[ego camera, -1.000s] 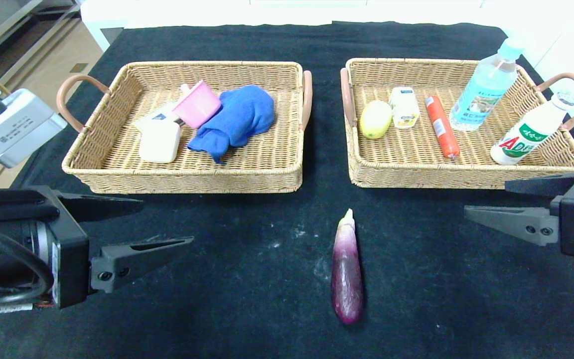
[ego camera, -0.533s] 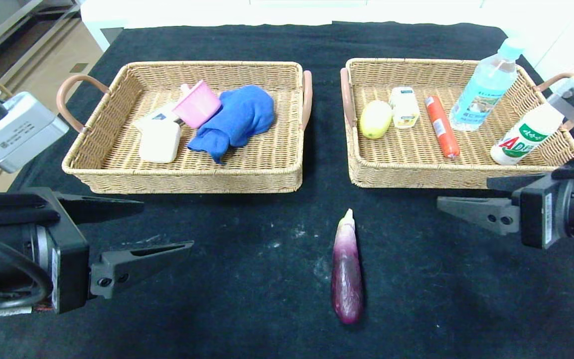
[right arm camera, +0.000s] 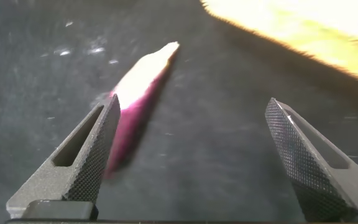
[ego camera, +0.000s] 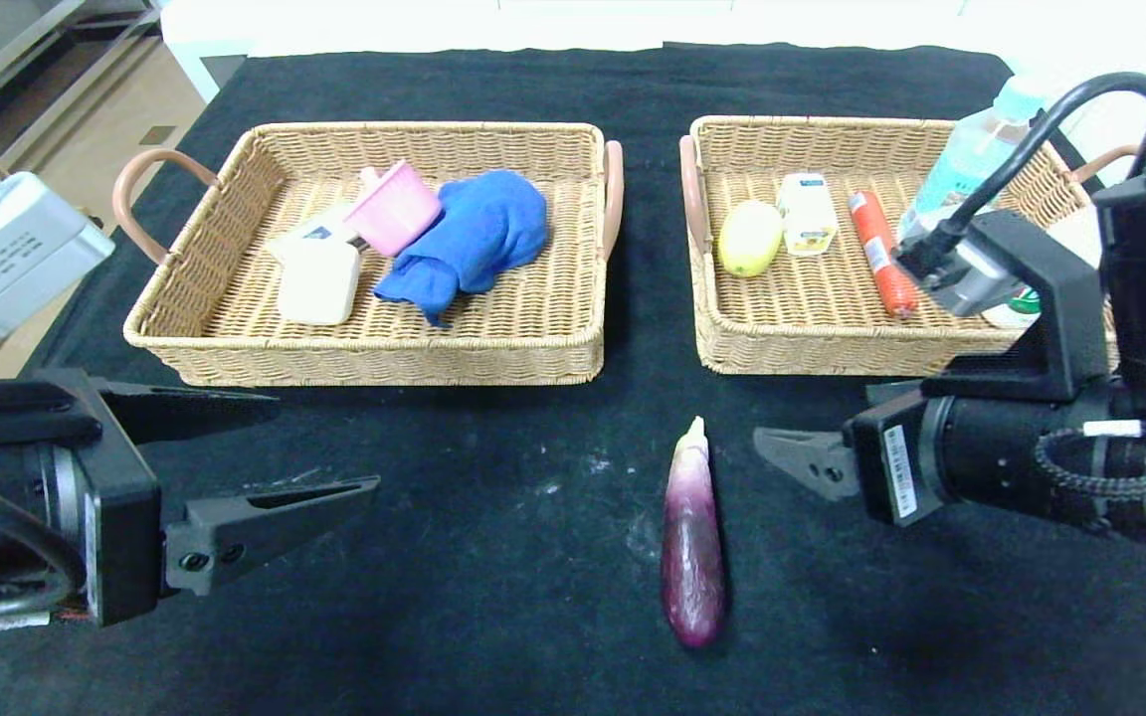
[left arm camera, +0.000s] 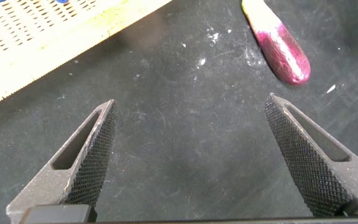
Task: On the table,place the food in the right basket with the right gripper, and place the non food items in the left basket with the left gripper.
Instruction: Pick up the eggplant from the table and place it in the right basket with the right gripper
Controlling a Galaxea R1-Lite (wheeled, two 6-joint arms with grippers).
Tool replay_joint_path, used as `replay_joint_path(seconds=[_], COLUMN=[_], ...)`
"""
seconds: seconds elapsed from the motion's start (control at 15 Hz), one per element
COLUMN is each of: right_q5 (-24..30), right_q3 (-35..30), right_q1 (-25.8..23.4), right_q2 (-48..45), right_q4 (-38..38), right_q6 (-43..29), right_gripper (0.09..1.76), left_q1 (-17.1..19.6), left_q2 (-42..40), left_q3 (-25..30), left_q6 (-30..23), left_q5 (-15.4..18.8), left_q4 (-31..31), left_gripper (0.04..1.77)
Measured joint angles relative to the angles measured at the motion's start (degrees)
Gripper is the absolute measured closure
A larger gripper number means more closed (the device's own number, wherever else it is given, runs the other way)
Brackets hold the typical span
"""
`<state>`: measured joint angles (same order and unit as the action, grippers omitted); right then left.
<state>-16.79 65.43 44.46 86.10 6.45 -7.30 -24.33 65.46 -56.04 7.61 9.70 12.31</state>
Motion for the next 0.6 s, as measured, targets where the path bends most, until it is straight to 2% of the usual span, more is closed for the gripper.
replay_joint_path(seconds=[0.2, 0.47, 0.6], right_q5=[-2.7, -9.6, -10.5], right_q3=[0.7, 1.2, 1.5], right_q1=[4.2, 9.1, 10.4], right_q2=[3.1, 7.4, 9.3], right_q4=[0.0, -0.1, 0.0], right_q6=[-3.0, -9.3, -11.7], right_gripper=[0.14, 0.14, 0.14], left_q1=[0.0, 0.0, 0.0], left_q2=[-0.4, -0.7, -0.7], left_q3=[0.0, -0.1, -0.1], left_q6=[0.0, -0.1, -0.1], left_q5=[0.0, 0.0, 0.0], left_q4=[0.0, 0.0, 0.0], left_gripper=[0.09, 0.09, 0.09])
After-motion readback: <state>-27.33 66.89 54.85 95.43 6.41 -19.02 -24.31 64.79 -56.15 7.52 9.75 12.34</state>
